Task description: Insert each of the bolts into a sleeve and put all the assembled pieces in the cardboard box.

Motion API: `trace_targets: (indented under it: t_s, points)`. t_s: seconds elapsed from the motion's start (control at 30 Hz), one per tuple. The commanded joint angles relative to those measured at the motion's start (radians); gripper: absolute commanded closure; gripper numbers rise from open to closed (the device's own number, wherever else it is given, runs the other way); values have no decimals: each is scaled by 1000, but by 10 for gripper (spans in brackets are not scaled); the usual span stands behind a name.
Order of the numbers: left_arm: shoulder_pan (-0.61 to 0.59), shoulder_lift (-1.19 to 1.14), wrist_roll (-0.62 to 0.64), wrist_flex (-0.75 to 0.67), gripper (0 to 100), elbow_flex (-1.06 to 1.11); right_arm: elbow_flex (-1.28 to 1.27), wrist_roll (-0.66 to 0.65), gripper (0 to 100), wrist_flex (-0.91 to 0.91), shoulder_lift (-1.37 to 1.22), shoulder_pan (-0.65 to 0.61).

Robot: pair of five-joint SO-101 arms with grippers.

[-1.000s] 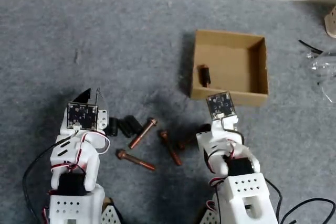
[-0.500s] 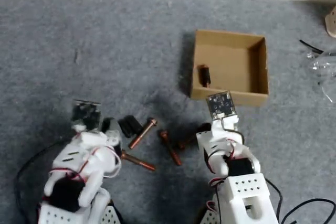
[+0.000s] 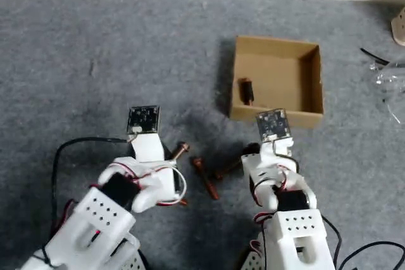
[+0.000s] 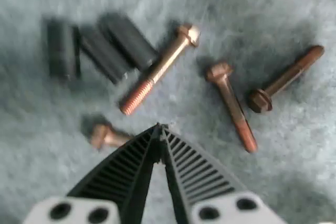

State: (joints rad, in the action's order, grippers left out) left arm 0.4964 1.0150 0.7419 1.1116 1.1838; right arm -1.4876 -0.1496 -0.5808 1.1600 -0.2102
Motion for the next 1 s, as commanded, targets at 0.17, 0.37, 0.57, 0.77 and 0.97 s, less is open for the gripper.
trace_targets:
  t_s: [0.17,0.37,0.57,0.77,0.97]
  points:
    - [-35,-31,49,8,989,12,4,-14,995,35,15,12]
    - [-173,-31,49,14,989,48,4,-14,995,35,16,12]
    - [-176,-31,49,15,989,54,4,-14,995,35,15,12]
    - [-113,-31,52,15,976,64,4,-14,995,35,13,13]
    - [-70,-31,52,15,816,68,4,-14,995,35,13,15]
